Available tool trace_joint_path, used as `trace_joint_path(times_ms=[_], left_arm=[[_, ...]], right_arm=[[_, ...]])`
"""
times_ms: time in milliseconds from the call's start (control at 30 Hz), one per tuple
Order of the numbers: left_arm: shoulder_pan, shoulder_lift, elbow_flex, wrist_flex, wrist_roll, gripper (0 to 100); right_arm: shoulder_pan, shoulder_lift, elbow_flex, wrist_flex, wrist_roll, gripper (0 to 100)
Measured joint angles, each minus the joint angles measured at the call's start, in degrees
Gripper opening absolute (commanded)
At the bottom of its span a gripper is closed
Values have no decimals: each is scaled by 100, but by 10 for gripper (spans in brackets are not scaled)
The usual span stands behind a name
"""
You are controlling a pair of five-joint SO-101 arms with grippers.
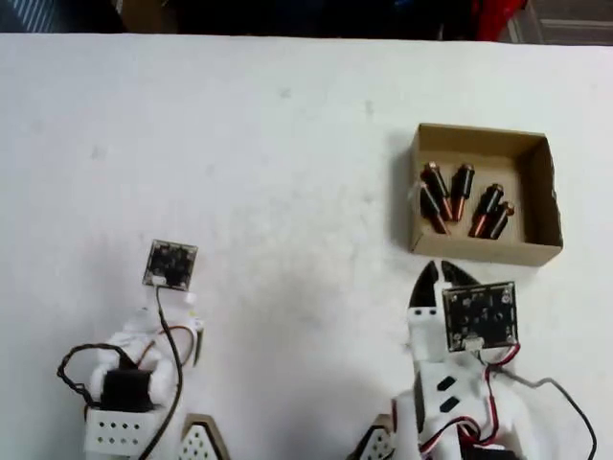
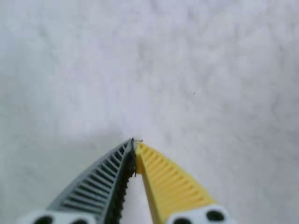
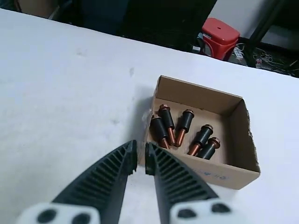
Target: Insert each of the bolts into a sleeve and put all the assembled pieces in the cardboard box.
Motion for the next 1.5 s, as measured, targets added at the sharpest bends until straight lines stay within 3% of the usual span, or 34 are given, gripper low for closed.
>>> trace_joint_path(times_ms=[333, 767, 1100, 1333, 1500], left_arm=[[0, 0, 0, 0, 0, 24], [0, 0, 0, 0, 0, 24], [0, 0, 0, 0, 0, 24], [0, 0, 0, 0, 0, 24], [0, 0, 0, 0, 0, 24]], right_arm=[[88, 0, 246, -79, 0, 21], [88, 53, 3077, -1705, 0, 21], [88, 18, 3798, -1776, 0, 17], [-264, 26, 4132, -1776, -668, 17], [-413, 26, 4202, -1644, -703, 17]])
